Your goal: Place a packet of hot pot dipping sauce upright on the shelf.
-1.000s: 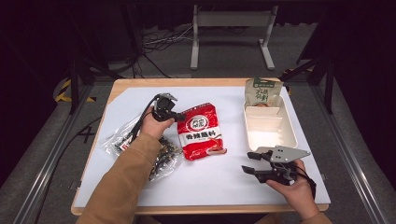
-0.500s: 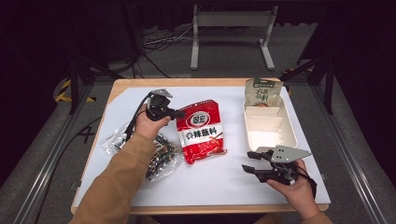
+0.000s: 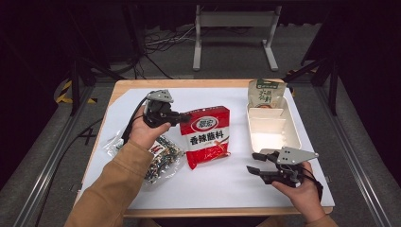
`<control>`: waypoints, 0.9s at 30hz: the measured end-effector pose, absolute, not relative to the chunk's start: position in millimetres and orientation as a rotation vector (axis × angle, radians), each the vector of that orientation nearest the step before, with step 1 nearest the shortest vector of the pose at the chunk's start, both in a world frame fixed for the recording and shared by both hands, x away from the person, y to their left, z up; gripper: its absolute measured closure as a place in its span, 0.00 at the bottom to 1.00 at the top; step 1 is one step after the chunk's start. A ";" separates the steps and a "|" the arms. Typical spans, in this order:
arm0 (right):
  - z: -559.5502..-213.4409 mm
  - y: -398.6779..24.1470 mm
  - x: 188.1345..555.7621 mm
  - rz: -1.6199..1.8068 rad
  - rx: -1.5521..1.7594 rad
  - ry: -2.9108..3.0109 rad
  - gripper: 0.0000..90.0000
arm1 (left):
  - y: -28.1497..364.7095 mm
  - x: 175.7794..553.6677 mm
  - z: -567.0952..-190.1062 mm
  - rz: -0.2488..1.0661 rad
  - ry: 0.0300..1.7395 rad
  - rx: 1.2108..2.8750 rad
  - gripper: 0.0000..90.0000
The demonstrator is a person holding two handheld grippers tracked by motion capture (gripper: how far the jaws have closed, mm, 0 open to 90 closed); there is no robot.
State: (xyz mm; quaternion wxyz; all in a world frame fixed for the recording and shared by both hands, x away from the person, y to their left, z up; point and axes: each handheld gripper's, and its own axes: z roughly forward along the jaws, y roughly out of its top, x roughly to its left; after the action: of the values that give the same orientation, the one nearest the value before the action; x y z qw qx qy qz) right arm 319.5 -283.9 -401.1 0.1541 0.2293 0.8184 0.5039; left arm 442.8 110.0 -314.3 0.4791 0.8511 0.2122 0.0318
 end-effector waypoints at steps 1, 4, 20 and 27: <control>-401.1 -284.1 319.4 1.445 0.657 2.346 0.53 | 109.8 439.3 -312.2 0.081 0.505 2.078 1.00; -400.7 -285.0 318.8 1.449 0.660 2.347 0.53 | 109.6 428.7 -306.7 0.083 0.467 2.076 1.00; -396.4 -287.7 316.5 1.472 0.663 2.340 0.53 | 99.8 384.1 -287.0 0.081 0.246 2.059 1.00; -391.9 -285.8 313.4 1.492 0.640 2.345 0.51 | 97.6 373.2 -281.8 0.071 0.189 2.040 1.00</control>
State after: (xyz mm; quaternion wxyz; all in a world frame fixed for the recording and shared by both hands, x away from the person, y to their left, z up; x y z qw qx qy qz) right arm 313.4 -285.8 -391.9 0.1444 0.2219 0.8136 0.5176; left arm 373.2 97.6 -281.8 0.5192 0.8505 0.0788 0.0296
